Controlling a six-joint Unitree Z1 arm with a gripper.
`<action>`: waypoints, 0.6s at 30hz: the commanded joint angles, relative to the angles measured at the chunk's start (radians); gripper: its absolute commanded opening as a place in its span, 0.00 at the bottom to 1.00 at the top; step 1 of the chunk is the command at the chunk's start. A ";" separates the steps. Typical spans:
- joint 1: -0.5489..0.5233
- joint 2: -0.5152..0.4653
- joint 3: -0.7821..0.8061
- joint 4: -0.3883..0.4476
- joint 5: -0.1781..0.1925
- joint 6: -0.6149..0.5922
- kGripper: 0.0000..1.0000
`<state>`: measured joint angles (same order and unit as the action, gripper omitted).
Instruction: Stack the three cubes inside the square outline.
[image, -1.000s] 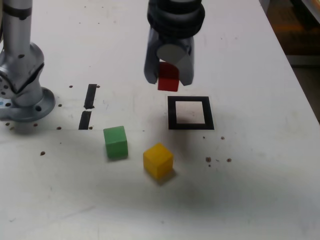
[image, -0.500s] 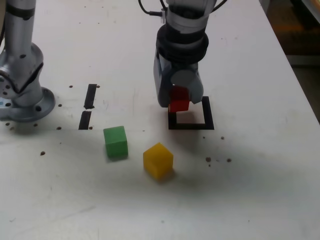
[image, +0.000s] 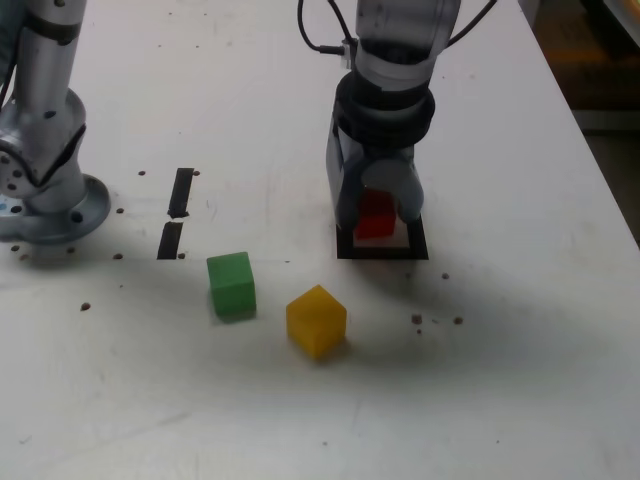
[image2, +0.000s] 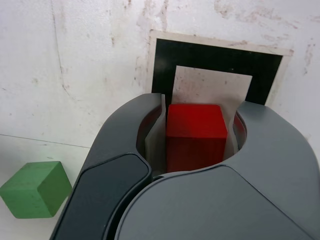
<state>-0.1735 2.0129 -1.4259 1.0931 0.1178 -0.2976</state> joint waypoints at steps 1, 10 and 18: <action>0.003 -0.001 0.000 0.000 0.003 0.000 0.17; 0.011 0.005 -0.002 -0.013 0.020 0.000 0.20; 0.023 0.010 0.004 -0.012 0.016 0.001 0.37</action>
<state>-0.1547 2.0195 -1.4251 1.0802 0.1352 -0.2976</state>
